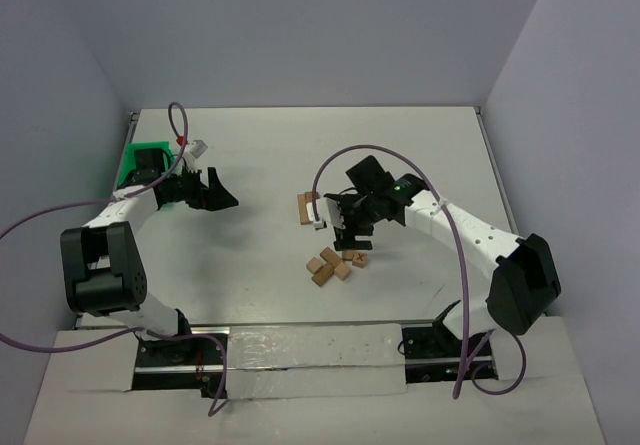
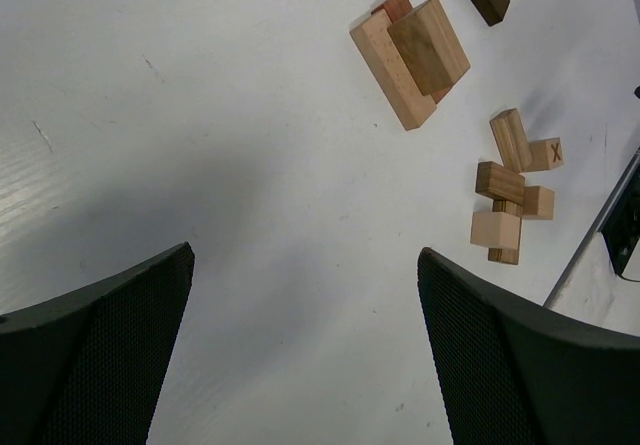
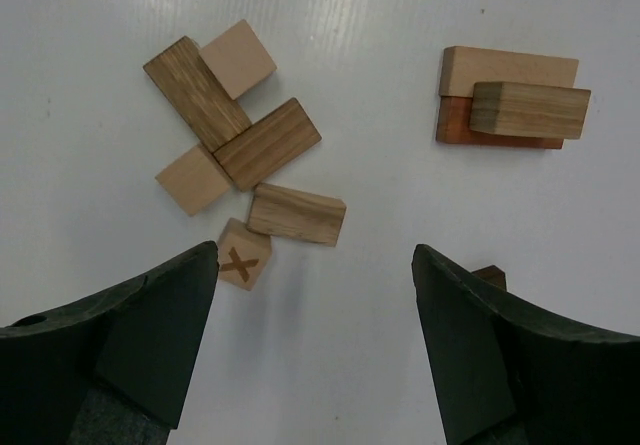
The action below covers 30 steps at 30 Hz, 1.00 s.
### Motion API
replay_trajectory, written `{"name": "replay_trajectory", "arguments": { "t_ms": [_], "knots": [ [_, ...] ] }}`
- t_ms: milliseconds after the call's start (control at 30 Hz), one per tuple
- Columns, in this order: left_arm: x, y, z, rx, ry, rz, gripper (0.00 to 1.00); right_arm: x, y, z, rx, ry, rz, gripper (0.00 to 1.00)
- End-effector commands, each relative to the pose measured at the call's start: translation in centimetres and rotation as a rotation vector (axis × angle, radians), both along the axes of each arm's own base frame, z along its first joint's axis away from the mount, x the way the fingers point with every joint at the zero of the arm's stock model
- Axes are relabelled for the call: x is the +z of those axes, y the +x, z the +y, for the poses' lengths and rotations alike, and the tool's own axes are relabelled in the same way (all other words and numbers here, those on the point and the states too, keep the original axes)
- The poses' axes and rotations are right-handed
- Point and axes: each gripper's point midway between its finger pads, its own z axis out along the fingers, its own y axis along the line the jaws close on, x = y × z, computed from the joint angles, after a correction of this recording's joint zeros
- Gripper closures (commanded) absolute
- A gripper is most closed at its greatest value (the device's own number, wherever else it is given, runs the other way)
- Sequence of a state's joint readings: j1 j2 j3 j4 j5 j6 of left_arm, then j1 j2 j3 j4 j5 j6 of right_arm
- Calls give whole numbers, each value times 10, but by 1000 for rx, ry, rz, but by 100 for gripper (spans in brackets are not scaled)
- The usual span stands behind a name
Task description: Build the wood block tower
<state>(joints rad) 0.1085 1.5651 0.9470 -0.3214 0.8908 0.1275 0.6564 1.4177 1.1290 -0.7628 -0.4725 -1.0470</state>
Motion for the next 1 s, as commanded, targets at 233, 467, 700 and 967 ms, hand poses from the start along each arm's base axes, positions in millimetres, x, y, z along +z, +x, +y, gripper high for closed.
{"name": "replay_trajectory", "arguments": {
  "t_ms": [233,467,700,967],
  "knots": [
    [10,1,1,-21,6,-66,2,-14,56,32,78,6,-234,15],
    [8,3,-2,-33,-29,-33,2,-49,53,35,146,-52,-238,13],
    [5,2,-1,-33,-21,-30,2,-67,38,30,219,-97,-203,11],
    [1,3,-2,-37,-29,-17,2,-89,10,19,308,-167,-179,8]
  ]
}}
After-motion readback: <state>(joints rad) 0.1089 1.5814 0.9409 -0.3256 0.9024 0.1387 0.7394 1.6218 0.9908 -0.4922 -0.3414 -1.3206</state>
